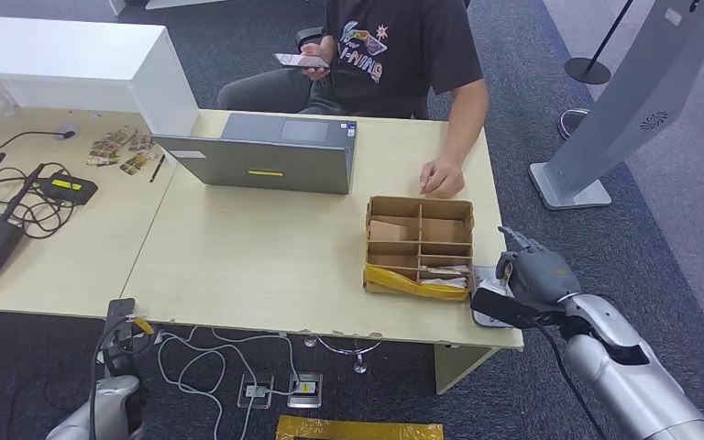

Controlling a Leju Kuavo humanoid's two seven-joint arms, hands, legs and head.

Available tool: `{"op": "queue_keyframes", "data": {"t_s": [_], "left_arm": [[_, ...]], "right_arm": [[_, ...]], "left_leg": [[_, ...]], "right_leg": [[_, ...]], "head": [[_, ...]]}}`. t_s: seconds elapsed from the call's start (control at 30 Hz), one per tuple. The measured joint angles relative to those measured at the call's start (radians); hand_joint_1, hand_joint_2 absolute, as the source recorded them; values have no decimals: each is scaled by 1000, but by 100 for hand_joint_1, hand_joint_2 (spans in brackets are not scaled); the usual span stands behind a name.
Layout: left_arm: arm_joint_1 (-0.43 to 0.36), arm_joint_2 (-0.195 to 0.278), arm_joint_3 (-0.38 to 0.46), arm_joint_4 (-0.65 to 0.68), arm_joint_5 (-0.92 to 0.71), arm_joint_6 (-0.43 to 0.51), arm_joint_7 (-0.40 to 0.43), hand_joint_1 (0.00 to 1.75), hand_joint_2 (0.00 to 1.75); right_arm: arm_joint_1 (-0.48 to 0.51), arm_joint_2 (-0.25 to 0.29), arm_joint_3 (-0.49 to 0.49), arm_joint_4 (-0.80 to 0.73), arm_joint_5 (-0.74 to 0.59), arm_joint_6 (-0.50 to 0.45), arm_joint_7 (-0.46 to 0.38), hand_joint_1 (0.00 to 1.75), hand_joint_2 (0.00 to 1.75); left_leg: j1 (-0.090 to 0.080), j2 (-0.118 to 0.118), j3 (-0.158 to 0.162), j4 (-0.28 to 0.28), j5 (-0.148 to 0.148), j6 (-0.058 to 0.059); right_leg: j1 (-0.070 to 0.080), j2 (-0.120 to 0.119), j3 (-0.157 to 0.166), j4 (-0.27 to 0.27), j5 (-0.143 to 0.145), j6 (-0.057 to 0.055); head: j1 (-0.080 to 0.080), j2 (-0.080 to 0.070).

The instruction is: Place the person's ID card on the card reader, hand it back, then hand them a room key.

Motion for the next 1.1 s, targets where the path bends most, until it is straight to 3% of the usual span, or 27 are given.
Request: {"op": "queue_keyframes", "data": {"t_s": [0.23, 0.47, 0.63, 0.9, 1.1], "left_arm": [[0, -8, 5, 0, -25, 12, -3, 0, 0], [-1, -17, 9, 0, -35, 14, -3, 0, 0], [-4, -27, 13, 0, -64, 21, -3, 0, 0], [-24, -57, 11, 0, -109, 38, 0, 0, 0], [-30, -66, 11, 0, -126, 27, 14, 0, 0]], "right_arm": [[-127, 14, -54, 44, 19, -88, -27, 175, 175], [-175, 31, -84, 81, 21, -139, -45, 175, 175], [-286, 49, -98, 150, 21, -209, -83, 175, 175], [-500, 122, -97, 311, 37, -239, -144, 175, 175], [-575, 191, -78, 432, 69, -228, -147, 175, 175]], "left_leg": [[0, 0, 0, 0, 0, 0], [0, 0, -1, 0, 0, 0], [0, 0, -2, 0, 0, 0], [0, -1, -3, 0, 1, 0], [0, -2, -6, 0, 1, 0]], "right_leg": [[0, 0, 0, 0, 0, 0], [0, 0, -1, 0, 0, 0], [0, 0, -2, 0, 0, 0], [0, 0, -3, 0, 1, 0], [0, -1, -4, 0, 1, 0]], "head": [[0, 0], [0, 0], [0, 0], [0, 0], [0, 0]]}}
